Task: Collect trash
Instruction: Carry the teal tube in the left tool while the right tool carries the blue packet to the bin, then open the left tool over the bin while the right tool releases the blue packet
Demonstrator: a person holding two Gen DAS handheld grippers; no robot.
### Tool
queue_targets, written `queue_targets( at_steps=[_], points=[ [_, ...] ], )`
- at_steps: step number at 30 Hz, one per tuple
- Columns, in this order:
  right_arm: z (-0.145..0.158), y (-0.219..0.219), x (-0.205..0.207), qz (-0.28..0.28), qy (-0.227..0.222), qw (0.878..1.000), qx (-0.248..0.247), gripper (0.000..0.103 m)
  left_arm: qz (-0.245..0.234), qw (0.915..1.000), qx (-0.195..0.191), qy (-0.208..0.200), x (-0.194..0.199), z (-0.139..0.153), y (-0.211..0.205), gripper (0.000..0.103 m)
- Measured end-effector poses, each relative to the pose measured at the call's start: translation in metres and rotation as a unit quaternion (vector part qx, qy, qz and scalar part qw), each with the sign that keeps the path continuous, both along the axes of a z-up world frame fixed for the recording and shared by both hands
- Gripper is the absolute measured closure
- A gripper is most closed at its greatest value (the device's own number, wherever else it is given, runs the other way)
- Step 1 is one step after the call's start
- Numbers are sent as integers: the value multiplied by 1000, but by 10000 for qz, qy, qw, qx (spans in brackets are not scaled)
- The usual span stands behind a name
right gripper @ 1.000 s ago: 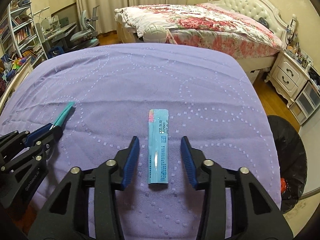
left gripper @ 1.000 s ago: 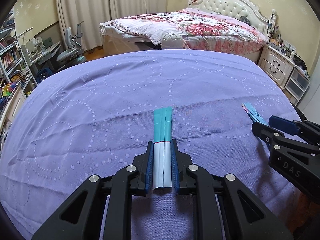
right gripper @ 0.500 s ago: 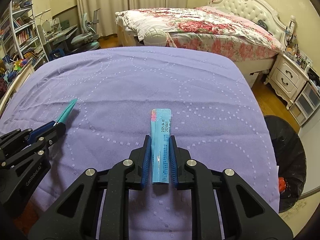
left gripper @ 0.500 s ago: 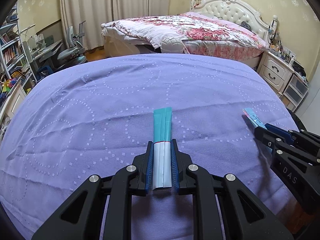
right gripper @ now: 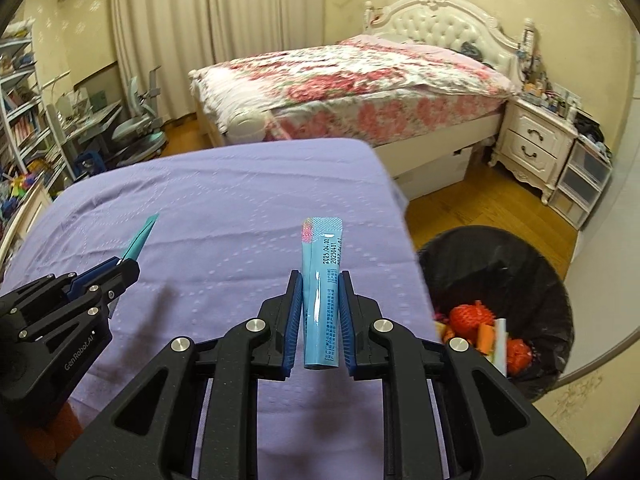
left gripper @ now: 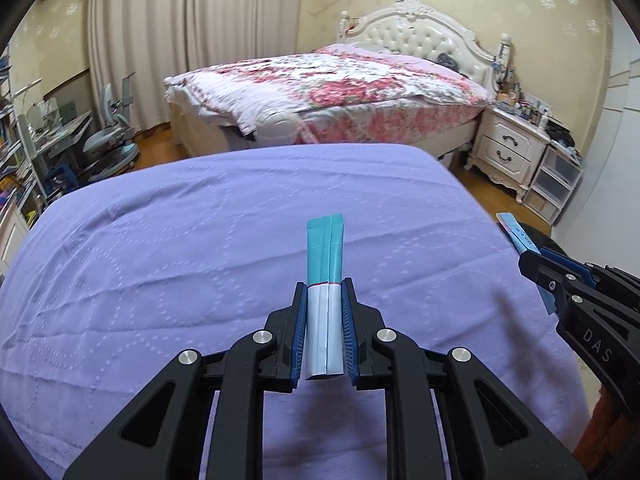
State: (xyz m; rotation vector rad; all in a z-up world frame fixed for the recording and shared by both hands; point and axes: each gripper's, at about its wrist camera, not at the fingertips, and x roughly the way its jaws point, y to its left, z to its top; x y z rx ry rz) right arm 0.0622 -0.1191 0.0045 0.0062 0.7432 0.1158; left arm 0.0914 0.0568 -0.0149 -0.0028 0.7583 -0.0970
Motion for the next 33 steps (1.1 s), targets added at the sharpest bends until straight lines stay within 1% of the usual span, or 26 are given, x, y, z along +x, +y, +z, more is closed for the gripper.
queue_targets(
  at_steps=[6,9,16,22,29,33],
  points=[
    [12,-46,-5,-456,-182,9988,28,85,-448,9988,7,-176,2,14,-47,85],
    [13,-65,-7,-663,-229,9975,42,85,-680,9974,8,-252,4,20,-72,85],
    [9,-104,-9,-1074,-260,9939,58,85,-1117,9930,58,-374,6,25,-121,85],
    [5,-130,-6,-1374,-283,9901,52,85,-1355,9899,65,-400,14,24,-153,85],
    [-7,-158,5,-1686,-225,9853,147,85,-1531,9876,185,-286,29,10,-189,85],
    [-16,-171,11,-1853,-134,9824,188,85,-1585,9867,240,-273,37,4,-202,85]
  ],
)
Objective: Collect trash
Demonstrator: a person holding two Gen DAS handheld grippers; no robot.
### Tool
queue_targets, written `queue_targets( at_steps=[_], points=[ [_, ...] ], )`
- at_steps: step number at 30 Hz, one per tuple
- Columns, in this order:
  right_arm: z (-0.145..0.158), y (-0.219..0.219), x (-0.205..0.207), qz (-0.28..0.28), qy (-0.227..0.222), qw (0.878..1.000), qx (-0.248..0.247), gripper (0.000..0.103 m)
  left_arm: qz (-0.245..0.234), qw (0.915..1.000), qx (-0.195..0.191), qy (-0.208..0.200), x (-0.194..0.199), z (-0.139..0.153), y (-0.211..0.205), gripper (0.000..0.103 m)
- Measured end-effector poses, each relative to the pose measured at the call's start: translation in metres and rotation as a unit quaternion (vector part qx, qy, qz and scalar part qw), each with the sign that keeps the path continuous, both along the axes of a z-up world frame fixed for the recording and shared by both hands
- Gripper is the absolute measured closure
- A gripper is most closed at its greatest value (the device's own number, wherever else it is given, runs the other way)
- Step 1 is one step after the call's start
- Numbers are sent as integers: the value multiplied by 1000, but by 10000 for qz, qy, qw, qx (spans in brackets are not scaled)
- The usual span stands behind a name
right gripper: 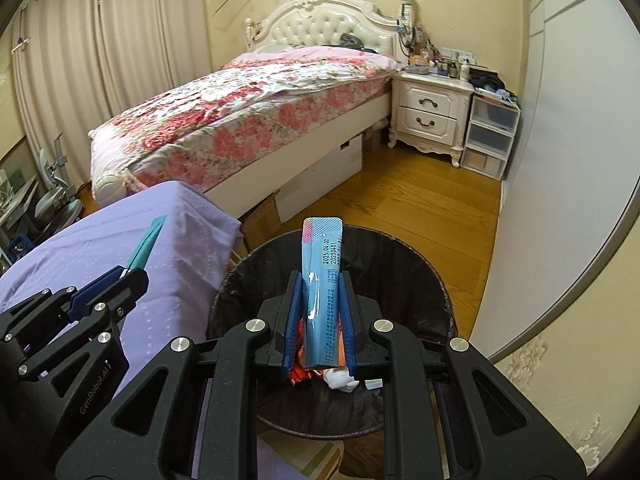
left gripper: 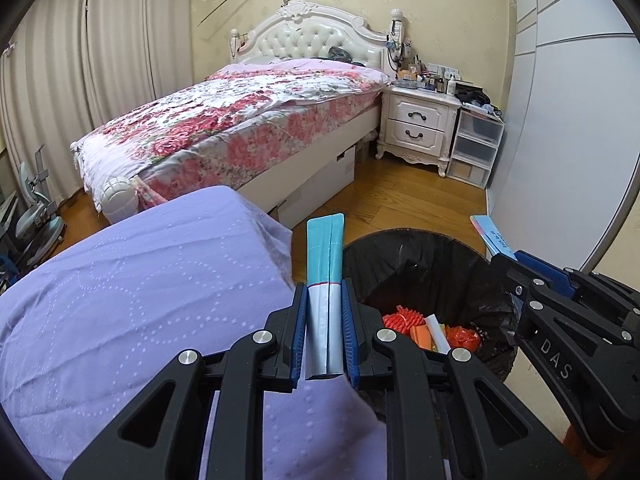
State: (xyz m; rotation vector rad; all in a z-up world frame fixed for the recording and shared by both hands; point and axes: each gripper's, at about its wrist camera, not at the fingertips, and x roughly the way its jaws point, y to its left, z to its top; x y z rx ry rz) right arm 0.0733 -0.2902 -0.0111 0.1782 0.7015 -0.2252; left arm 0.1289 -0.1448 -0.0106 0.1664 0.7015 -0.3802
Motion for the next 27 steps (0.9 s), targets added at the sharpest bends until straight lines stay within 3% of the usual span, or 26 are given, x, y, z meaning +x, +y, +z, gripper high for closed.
queue_targets(
  at_steps=[17,19,21,27],
  points=[
    [-27,-26,18,-434,216,9988,59,83,-147,9996,188,134,19,-15,-31,83],
    [-27,-27,17,-467,211,9987,55,80,-133,9996,187,168,19,-17,-31,78],
    [-27,-28,15,-517,176,9985,44,71,-96,9997,140,172,19,-16,-29,58],
    [-23,-29,12,-591,138,9982,7,68,-24,9999,125,51,14,-11,-25,41]
  ],
)
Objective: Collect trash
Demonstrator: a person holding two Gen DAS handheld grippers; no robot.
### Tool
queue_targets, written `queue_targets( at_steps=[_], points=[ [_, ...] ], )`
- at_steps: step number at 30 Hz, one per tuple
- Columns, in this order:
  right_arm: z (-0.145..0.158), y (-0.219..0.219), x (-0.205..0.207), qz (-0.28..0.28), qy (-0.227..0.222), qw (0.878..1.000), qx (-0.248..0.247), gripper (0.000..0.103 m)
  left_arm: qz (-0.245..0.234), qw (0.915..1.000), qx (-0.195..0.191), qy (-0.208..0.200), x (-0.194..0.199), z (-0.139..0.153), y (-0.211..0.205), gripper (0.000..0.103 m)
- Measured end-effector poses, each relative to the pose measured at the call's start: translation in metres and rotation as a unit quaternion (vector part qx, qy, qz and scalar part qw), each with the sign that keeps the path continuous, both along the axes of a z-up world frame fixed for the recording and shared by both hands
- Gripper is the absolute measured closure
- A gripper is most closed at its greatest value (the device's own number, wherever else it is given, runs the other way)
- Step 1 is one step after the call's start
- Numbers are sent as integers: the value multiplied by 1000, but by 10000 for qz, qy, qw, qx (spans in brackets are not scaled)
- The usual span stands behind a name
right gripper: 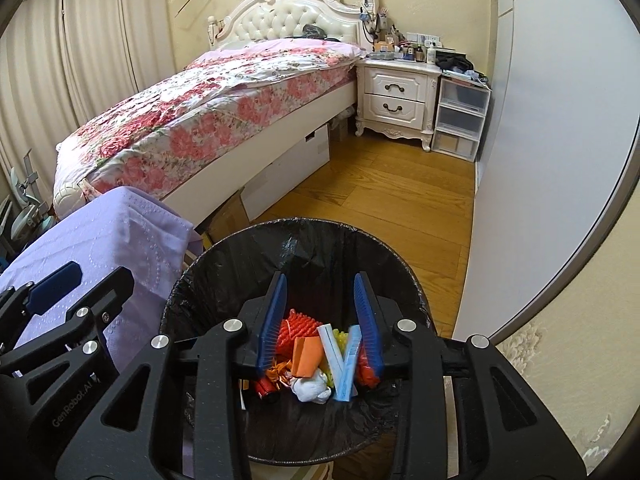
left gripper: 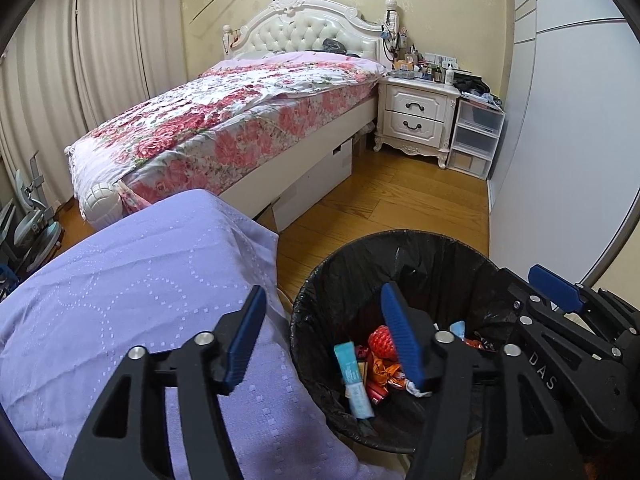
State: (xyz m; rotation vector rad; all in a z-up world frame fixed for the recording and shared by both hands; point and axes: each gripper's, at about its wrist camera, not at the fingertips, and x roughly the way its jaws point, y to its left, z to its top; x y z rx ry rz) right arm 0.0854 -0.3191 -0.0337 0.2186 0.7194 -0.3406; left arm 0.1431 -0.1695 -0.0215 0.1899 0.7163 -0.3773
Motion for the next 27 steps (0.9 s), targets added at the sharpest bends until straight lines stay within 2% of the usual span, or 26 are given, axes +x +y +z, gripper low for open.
queue_targets(
  at_steps=[2,4,13,27],
  points=[
    [3,1,-3,-15,-32,10000,-22,65,26,10000,-35,-18,-1,3,3,38],
    [6,1,-6,-32,-63,9999,-76,56,71,9999,-71,-68,-4,5,8,32],
    [15,22,-29,103,-114,9995,-279,42,235,9994,-84,-242,-30,15,32,29],
    [35,57,-87,357,-408,9978,-387,35,667,9971,-156,-345,-83,26,91,25]
  ],
)
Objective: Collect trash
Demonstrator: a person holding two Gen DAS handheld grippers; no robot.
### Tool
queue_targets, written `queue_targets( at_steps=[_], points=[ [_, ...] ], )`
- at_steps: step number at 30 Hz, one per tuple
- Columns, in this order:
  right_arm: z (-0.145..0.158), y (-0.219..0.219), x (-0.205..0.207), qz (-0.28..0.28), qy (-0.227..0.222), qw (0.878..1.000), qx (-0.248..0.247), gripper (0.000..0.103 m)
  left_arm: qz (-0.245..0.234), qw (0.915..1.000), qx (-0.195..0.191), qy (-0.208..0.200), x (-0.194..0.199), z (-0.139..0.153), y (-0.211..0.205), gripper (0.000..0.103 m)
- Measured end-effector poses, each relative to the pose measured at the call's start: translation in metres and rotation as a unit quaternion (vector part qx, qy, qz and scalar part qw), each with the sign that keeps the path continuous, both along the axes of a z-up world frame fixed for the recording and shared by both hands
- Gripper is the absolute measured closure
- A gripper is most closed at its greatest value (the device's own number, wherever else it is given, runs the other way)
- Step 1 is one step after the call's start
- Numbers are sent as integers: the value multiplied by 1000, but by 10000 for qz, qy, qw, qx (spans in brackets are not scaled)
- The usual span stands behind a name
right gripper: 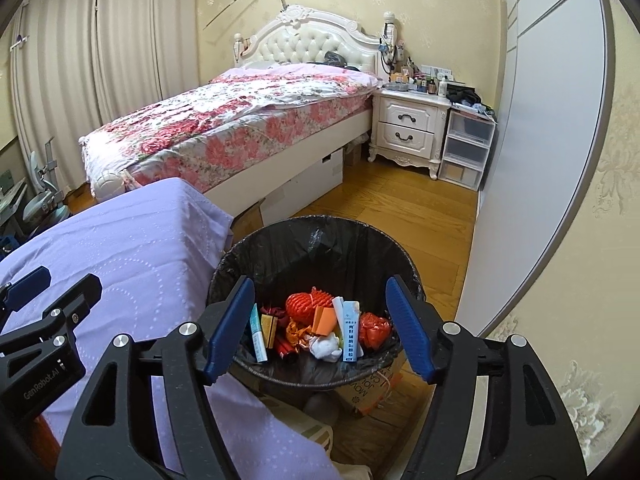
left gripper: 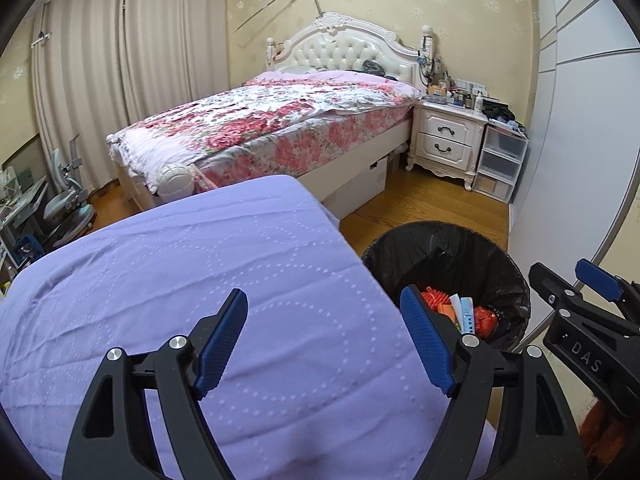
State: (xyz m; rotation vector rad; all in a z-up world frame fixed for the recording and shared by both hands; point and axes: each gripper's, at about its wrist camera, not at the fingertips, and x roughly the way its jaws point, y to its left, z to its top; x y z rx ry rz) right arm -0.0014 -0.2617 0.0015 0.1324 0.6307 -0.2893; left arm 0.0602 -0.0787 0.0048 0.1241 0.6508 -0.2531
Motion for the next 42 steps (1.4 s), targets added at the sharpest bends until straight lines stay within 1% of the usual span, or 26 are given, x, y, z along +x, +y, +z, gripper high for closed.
queue_targets(
  at_steps=[2,13,42],
  points=[
    [2,5,-6,42,-36,10000,-19,33,46,10000,-2,-48,-7,1,6,25],
    [8,22,-32,216,-120,9996,-117,33,242,9995,-40,-173,-34,7,27,24],
    [7,27,-35,245,-146,9995,-159,33,265,9993,-110,-253,-42,12,31,24]
  ],
)
